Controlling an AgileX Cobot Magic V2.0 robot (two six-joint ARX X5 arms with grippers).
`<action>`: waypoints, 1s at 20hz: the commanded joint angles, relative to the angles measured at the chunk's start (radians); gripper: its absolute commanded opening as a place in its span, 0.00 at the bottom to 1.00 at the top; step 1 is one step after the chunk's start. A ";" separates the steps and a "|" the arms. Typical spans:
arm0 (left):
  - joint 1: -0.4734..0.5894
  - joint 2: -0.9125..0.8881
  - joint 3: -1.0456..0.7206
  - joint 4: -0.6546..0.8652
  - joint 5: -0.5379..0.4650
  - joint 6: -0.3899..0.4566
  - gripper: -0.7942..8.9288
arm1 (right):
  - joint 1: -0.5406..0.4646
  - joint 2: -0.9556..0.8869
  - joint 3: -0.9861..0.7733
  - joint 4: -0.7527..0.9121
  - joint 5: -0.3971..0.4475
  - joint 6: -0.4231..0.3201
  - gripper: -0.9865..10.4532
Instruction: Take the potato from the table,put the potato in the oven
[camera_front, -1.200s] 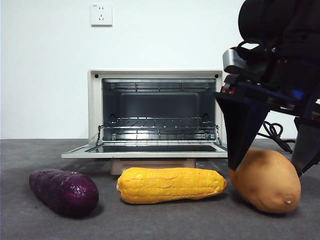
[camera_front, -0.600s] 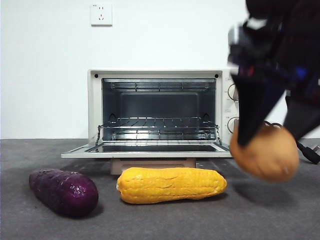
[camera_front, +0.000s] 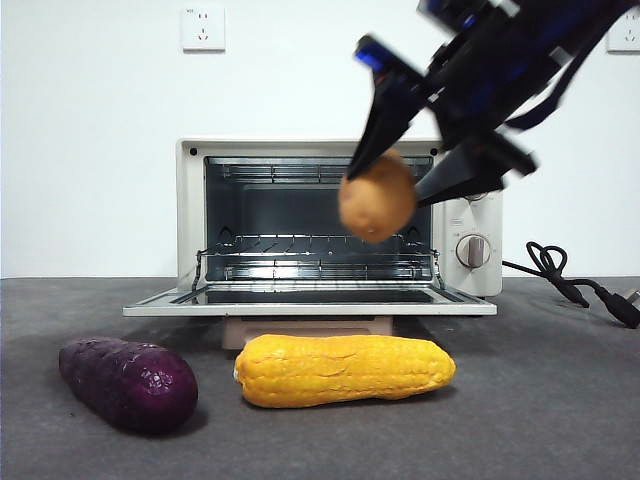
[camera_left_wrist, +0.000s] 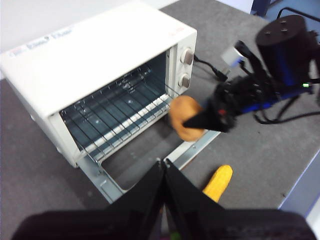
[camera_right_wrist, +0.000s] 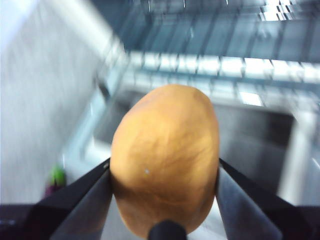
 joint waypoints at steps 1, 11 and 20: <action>0.001 -0.002 -0.005 -0.018 -0.003 0.013 0.07 | 0.001 0.079 -0.008 0.166 0.007 0.107 0.07; 0.001 -0.002 -0.006 -0.080 -0.002 0.013 0.07 | -0.031 0.290 0.008 0.546 0.241 0.247 0.07; 0.001 -0.002 -0.006 -0.096 -0.003 0.016 0.07 | -0.065 0.382 0.033 0.607 0.235 0.293 0.42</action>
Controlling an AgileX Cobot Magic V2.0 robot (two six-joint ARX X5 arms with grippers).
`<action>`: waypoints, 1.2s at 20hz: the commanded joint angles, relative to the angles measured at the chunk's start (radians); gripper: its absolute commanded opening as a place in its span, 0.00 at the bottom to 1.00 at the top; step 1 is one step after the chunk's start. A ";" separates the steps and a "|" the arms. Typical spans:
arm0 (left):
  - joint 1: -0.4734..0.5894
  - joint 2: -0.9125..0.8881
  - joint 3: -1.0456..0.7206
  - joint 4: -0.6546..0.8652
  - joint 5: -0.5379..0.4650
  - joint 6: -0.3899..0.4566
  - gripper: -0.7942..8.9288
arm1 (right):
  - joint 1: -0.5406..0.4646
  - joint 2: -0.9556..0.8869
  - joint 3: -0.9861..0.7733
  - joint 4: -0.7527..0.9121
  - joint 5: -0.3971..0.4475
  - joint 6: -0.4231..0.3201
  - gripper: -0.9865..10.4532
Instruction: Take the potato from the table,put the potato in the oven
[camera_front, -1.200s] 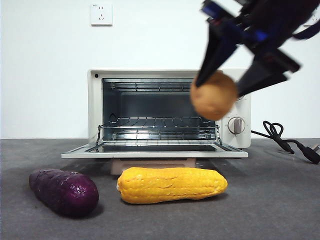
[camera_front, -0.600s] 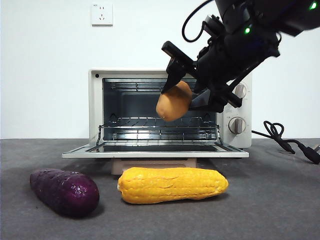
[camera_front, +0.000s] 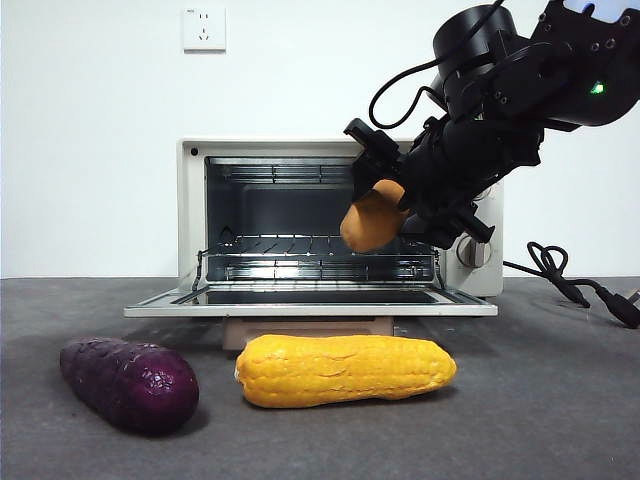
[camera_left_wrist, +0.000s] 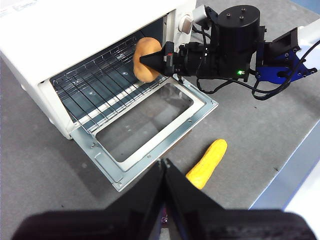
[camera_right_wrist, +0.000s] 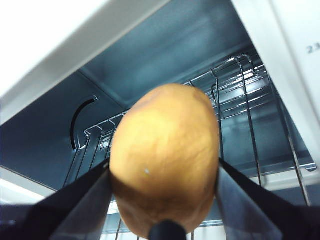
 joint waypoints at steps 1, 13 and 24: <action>0.001 -0.002 -0.006 0.002 -0.003 0.016 0.07 | -0.001 0.019 -0.004 -0.010 -0.003 0.005 0.49; 0.001 -0.001 -0.006 -0.001 -0.003 0.023 0.07 | -0.001 0.010 0.035 -0.005 -0.004 0.006 0.53; 0.004 0.040 -0.059 0.098 -0.027 0.023 0.07 | 0.002 -0.262 0.035 -0.393 -0.077 -0.093 0.53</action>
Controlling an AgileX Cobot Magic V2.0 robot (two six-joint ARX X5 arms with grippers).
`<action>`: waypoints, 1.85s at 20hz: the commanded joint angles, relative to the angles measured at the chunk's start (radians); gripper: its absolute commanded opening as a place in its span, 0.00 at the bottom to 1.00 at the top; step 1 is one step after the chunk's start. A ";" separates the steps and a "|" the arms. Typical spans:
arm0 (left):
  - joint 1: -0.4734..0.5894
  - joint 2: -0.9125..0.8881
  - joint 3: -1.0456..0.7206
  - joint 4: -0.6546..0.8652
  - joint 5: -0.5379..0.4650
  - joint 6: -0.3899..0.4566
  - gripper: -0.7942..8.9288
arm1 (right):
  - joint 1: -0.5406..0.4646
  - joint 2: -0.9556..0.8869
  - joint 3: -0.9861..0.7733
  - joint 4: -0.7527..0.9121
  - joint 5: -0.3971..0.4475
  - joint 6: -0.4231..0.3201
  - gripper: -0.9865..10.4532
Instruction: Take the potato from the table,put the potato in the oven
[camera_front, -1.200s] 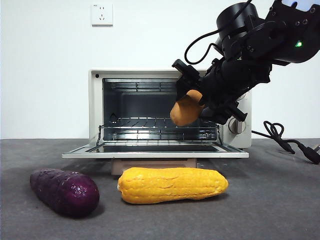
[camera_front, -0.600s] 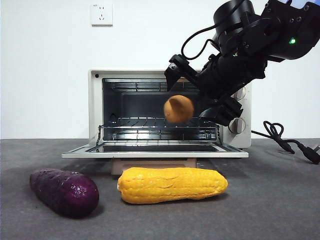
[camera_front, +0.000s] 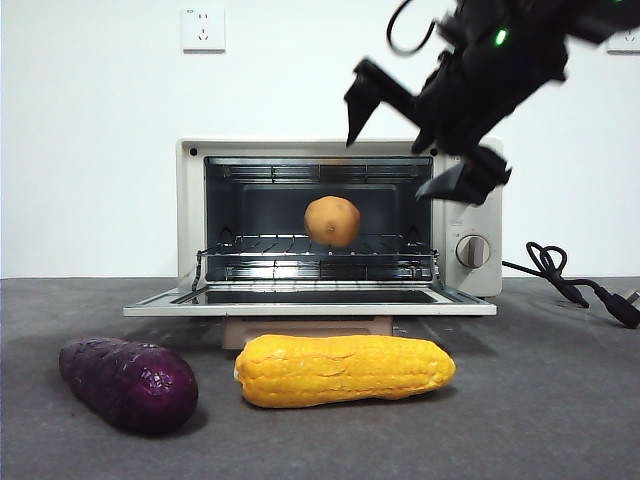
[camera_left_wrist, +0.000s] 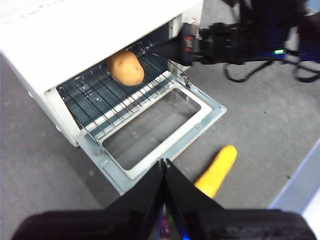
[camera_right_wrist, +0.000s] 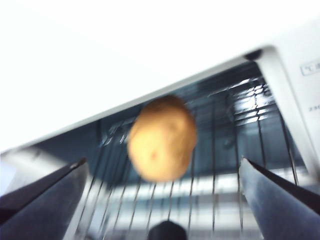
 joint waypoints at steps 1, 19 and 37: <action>0.004 0.021 -0.069 0.065 -0.004 0.012 0.07 | 0.003 -0.080 -0.001 -0.166 -0.052 -0.054 0.53; 0.375 0.380 -0.471 0.686 0.337 -0.135 0.07 | 0.004 -0.657 -0.001 -1.114 -0.263 -0.384 0.53; 0.433 0.847 -0.471 0.862 0.576 -0.183 0.07 | 0.009 -0.969 -0.001 -1.240 -0.261 -0.284 0.53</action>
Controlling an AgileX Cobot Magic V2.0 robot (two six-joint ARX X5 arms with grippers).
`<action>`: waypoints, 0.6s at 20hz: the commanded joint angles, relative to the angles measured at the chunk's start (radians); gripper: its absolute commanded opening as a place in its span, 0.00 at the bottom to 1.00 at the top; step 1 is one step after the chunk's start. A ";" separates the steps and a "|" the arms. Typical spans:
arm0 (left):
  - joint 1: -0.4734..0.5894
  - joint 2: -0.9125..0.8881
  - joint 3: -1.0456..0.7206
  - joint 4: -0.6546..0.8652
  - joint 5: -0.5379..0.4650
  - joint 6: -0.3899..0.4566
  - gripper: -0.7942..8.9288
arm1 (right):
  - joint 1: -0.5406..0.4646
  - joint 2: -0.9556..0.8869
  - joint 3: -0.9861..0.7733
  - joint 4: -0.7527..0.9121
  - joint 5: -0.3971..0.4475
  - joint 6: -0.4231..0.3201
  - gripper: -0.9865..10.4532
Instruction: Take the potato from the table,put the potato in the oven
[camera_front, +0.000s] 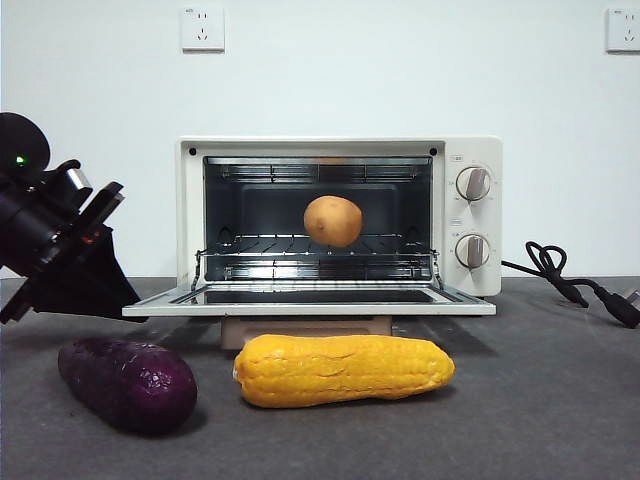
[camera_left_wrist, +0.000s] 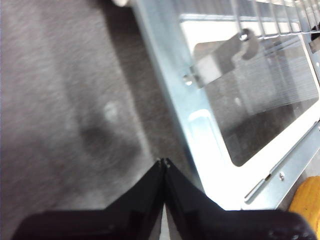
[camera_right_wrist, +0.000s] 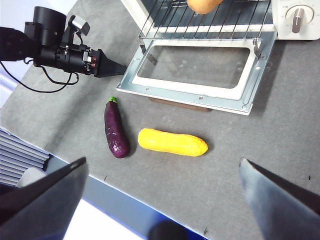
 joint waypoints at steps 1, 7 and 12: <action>-0.022 0.031 -0.009 0.005 0.010 -0.006 0.07 | 0.002 -0.002 -0.001 0.006 0.000 0.008 0.53; -0.060 0.061 -0.009 0.038 0.045 -0.036 0.07 | 0.002 -0.002 -0.001 0.006 0.002 0.008 0.53; -0.022 0.060 -0.009 0.159 0.190 -0.169 0.07 | 0.002 -0.002 -0.001 0.006 0.006 0.008 0.53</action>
